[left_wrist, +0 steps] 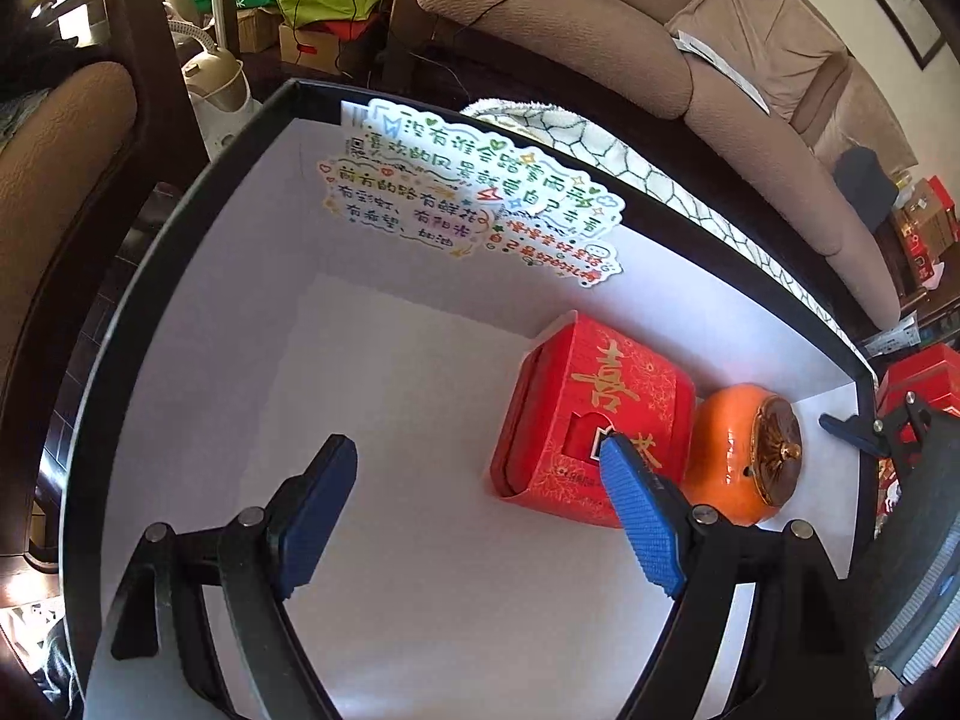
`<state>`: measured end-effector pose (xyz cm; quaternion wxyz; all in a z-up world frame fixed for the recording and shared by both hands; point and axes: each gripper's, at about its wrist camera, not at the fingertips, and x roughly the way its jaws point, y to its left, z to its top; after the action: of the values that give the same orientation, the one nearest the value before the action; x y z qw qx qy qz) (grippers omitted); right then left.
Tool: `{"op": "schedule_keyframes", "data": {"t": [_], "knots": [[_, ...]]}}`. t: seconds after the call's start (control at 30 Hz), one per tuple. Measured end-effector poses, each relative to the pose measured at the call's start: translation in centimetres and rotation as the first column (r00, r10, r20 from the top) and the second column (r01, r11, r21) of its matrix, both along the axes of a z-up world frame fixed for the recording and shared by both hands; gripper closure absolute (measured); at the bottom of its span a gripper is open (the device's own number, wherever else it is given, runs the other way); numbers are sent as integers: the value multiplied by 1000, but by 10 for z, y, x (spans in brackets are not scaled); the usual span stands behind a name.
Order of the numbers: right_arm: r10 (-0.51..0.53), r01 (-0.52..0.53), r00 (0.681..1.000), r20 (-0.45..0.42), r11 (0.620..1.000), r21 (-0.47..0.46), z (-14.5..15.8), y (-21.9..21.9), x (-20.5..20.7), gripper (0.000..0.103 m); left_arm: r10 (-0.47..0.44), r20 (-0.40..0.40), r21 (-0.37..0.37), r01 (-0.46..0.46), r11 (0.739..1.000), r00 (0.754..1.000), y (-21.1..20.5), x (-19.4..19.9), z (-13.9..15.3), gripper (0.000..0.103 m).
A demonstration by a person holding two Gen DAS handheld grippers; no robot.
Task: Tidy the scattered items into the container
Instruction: 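Open the left gripper and push the tea tin against the jar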
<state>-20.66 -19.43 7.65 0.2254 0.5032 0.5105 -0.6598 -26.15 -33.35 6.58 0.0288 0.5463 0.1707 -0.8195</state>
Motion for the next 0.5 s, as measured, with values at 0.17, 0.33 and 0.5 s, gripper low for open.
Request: {"op": "schedule_keyframes", "data": {"t": [0.17, 0.33, 0.5], "knots": [[-105, 85, 993, -58, 955, -283, 63, 19, -1, 26, 16, 12, -3, -16, 1000, 1000, 0, -5, -7, 13], [-169, 138, 984, -56, 923, -359, 78, 35, -8, 25, 37, 42, 77, -40, 996, 998, 3, -6, -12, 12], [-172, 155, 985, -7, 905, -395, 71, 31, 0, 25, 29, 55, 160, -38, 986, 998, 9, -8, -19, 12]]}}
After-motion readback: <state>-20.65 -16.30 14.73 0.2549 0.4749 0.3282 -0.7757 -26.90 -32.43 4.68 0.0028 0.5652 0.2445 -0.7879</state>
